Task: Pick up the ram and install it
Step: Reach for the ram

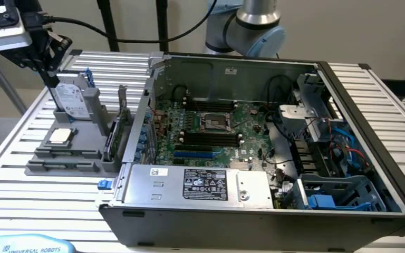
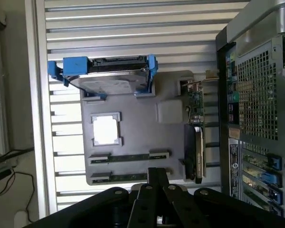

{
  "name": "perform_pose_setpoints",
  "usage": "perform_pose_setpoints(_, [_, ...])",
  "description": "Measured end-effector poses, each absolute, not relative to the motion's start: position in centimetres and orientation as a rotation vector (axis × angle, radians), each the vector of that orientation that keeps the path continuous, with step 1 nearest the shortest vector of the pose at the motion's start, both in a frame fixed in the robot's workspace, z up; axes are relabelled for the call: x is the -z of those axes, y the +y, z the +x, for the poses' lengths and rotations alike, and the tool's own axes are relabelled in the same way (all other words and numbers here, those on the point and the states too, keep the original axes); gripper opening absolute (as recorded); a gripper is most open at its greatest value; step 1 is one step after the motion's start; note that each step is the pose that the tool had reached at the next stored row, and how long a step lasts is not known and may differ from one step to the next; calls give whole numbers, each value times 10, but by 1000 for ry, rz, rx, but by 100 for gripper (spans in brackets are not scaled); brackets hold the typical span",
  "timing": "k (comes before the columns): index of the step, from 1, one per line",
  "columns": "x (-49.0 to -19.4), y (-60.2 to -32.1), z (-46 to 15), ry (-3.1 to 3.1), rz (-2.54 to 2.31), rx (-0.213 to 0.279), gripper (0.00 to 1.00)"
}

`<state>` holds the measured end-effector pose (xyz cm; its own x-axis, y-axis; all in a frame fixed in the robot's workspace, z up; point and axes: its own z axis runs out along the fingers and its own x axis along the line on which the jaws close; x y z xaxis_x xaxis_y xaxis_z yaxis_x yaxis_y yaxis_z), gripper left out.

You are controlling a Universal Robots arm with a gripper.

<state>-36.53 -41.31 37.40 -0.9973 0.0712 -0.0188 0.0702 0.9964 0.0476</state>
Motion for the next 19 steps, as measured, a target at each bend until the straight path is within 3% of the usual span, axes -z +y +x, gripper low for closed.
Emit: perform_pose_setpoints(19, [-368,-444,-404,3121,110,-70,11])
